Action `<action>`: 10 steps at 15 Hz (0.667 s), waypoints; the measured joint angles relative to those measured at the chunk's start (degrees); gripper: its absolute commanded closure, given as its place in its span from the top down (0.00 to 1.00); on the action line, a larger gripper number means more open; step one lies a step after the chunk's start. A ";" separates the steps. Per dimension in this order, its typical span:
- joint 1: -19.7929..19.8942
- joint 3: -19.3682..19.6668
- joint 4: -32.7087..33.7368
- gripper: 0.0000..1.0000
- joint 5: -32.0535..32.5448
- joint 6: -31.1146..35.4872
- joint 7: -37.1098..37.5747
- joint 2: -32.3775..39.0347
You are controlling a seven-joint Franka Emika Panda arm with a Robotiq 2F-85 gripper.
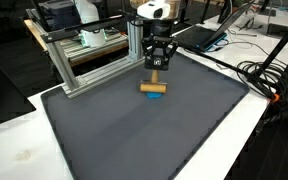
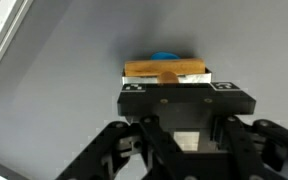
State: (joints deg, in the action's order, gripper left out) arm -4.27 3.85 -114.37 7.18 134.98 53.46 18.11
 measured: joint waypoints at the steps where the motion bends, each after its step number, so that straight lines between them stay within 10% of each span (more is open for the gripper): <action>1: 0.00 0.00 0.34 0.22 -0.03 -0.05 0.00 0.23; 10: 0.25 0.12 1.56 0.22 -0.67 -0.54 -0.03 1.12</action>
State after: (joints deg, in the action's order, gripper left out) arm -4.02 3.98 -112.81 6.51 134.43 53.43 19.23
